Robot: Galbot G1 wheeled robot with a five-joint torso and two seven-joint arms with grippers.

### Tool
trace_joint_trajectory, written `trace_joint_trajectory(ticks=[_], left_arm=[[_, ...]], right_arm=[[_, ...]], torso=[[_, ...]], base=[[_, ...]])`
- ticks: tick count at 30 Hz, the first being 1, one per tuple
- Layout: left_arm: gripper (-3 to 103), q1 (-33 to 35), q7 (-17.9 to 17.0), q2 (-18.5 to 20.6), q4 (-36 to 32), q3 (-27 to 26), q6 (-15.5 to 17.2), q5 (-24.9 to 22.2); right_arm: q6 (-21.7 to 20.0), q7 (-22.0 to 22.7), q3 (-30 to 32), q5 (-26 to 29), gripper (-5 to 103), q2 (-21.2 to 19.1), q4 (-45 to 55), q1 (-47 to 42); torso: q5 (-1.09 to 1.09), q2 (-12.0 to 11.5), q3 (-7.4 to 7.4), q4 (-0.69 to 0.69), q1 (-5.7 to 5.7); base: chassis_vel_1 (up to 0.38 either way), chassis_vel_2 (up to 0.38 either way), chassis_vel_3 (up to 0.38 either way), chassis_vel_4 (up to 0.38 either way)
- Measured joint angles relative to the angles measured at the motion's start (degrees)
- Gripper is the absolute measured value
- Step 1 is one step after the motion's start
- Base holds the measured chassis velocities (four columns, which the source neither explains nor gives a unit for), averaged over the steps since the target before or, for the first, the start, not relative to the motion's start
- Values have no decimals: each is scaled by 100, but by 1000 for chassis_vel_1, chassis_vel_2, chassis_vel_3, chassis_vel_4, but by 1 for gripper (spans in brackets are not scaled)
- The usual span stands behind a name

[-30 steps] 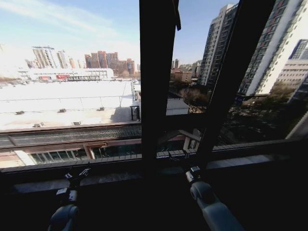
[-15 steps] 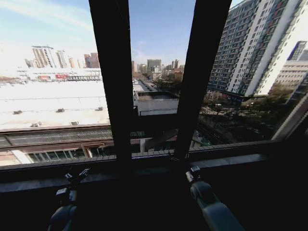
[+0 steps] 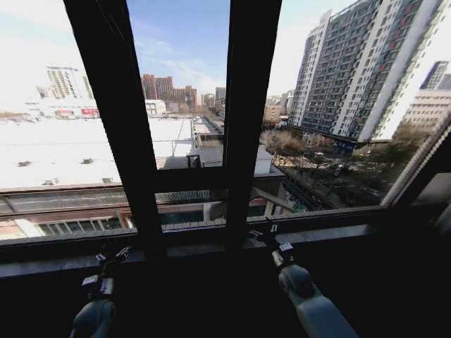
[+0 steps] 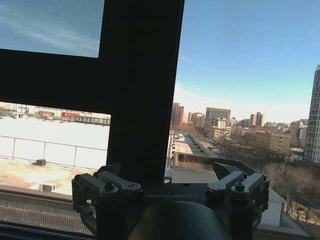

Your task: Open the curtains by pulling them apart, changing their state from closed to fully open.

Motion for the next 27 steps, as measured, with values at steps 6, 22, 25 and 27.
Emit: trace_joint_trajectory(ticks=[6,22,25,27], left_arm=[[100,0,2,-1,-1,2,0,0],[100,0,-4,2,-2,-3,0,0],[100,0,-4,1,-1,-1,0,0],[100,0,-3,0,0,-1,0,0]], right_arm=[[0,1,1,0,100,-2,-1,0],[0,-1,-1,0,100,1,0,0],[0,-1,-1,0,100,0,0,0],[0,0,-1,0,100,0,0,0]], torso=[[4,0,0,-2,-1],[0,0,0,-1,1],[0,0,1,0,1],[0,0,0,-1,1]], base=[[-248,-258,226,225],[66,-33,-39,19],[122,-187,-156,205],[134,-198,-151,213]])
